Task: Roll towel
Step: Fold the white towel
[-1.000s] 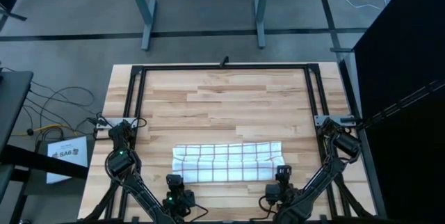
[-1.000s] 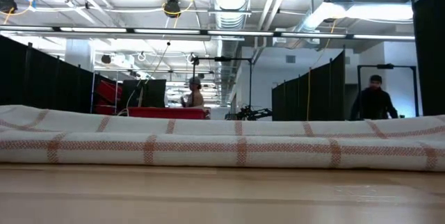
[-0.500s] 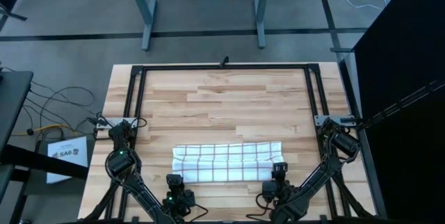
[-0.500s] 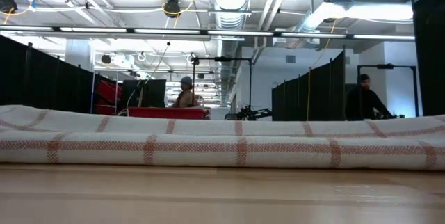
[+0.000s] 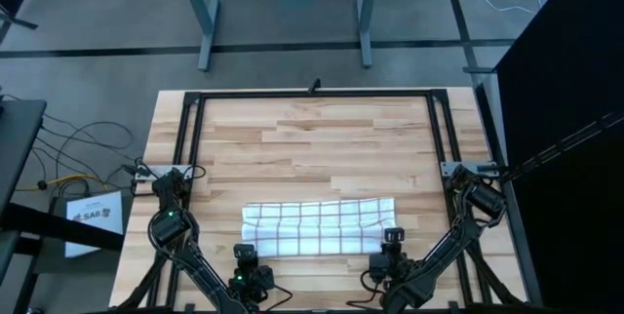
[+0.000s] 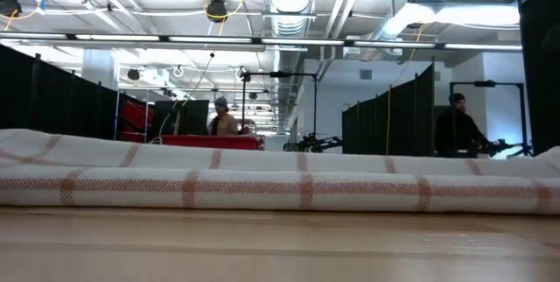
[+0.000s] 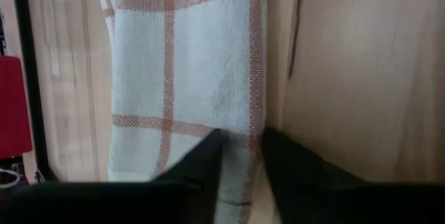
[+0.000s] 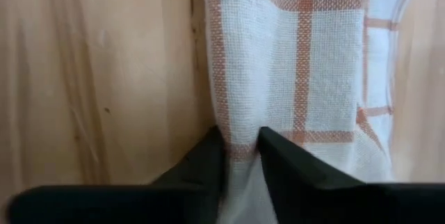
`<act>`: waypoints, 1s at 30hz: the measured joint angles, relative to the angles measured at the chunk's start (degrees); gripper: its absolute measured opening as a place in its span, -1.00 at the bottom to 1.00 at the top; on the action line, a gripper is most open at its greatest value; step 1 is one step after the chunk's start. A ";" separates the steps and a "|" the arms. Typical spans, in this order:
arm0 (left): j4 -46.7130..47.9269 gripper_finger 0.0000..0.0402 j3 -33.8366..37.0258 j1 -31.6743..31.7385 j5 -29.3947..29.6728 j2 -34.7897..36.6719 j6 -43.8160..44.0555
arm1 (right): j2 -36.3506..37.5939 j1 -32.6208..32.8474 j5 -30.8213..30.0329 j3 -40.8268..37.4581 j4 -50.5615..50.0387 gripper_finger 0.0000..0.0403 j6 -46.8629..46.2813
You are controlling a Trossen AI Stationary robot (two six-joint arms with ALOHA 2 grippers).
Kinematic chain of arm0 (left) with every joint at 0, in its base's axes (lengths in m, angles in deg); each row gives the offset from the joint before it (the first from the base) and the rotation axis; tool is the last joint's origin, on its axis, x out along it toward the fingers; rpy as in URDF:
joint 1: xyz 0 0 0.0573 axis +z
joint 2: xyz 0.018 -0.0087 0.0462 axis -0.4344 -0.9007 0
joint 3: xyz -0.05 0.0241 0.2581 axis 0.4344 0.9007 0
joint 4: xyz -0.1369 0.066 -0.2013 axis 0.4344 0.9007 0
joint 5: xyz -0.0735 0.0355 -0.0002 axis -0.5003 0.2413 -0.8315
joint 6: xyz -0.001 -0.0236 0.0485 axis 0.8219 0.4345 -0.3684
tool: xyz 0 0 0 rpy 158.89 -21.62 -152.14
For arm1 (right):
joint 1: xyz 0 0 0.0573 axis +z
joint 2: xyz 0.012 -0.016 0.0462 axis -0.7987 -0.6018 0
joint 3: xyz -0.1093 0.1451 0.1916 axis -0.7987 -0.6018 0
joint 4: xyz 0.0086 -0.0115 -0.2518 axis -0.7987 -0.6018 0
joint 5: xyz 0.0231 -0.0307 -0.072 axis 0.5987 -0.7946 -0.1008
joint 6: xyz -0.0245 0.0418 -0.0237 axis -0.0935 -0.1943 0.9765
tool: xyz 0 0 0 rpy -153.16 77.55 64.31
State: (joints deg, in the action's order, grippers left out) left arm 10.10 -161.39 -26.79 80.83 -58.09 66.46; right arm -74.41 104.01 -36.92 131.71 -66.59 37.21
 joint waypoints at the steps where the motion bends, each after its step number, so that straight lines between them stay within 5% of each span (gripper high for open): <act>1: -0.08 -0.92 0.00 0.00 0.11 0.00 0.02 | 0.00 0.02 0.13 -0.02 0.37 -0.92 0.46; 20: -3.04 -1.00 -9.14 -2.44 -7.13 -0.52 1.88 | -0.35 3.84 8.22 5.95 4.00 -1.00 -5.28; 30: 3.87 -1.00 -14.82 -3.53 -8.41 0.89 4.40 | -0.39 4.52 14.29 9.17 6.77 -1.00 -5.42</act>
State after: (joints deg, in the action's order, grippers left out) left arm 13.97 -176.21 -30.31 72.42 -57.20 70.87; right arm -74.80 108.52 -22.63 140.88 -59.83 31.80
